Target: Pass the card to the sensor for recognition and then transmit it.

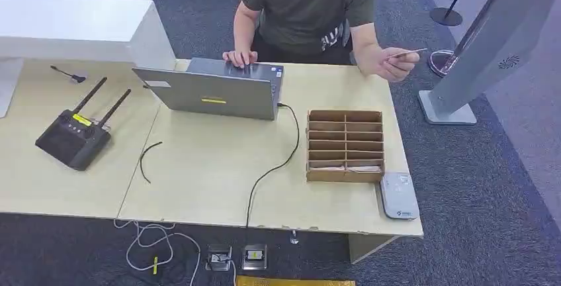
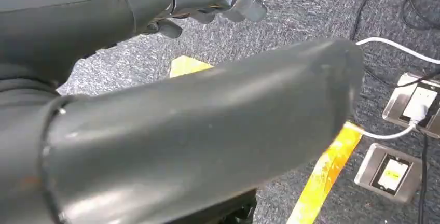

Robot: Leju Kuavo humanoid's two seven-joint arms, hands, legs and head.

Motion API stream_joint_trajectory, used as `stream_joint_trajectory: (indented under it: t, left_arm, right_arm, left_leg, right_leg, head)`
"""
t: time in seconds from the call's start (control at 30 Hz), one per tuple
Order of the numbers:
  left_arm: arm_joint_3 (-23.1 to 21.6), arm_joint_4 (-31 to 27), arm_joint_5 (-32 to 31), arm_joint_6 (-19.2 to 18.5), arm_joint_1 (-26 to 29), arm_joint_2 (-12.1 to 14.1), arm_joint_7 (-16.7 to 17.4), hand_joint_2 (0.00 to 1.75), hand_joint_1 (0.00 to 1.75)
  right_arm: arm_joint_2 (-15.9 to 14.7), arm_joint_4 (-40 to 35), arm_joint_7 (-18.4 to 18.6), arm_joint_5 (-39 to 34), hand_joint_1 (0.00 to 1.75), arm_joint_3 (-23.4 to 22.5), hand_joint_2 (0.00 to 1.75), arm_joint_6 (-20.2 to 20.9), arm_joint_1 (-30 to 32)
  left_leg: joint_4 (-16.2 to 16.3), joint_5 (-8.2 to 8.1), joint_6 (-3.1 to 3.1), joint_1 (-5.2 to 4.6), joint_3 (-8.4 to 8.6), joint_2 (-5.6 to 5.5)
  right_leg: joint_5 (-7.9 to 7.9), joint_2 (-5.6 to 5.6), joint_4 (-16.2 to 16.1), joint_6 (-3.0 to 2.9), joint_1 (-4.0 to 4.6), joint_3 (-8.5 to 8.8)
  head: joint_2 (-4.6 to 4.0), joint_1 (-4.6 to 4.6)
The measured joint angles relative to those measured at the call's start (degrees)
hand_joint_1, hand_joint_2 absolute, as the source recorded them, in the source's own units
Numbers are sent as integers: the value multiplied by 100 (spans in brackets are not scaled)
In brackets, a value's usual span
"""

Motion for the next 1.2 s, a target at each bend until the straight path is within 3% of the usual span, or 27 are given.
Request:
stream_joint_trajectory:
  t: [0.17,0.4,0.87,1.2]
  left_arm:
    - [0,22,-13,-11,-4,4,-103,0,0]
    - [0,50,-42,-66,-5,7,-107,0,0]
    - [-4,85,-253,-181,-8,-2,-39,0,0]
    - [-11,94,-391,-260,-14,-2,46,0,0]
  right_arm:
    - [-438,-110,4,-131,0,836,175,652,-666]
    - [-639,-201,7,150,0,1980,175,1554,-1354]
    - [-549,-169,11,129,0,3799,175,2230,-2318]
    - [-357,120,-123,-210,0,4643,175,2018,-2656]
  left_leg:
    - [0,5,-4,0,4,-3]
    - [1,5,-4,4,0,-7]
    - [0,6,-5,4,-7,-6]
    - [0,6,-5,5,-11,-7]
  right_leg:
    - [1,-2,0,1,0,0]
    - [1,-2,0,0,4,-4]
    - [1,-1,1,0,4,-12]
    - [1,-2,1,0,5,-15]
  head:
    - [0,5]
    - [0,2]
    - [0,0]
    - [0,2]
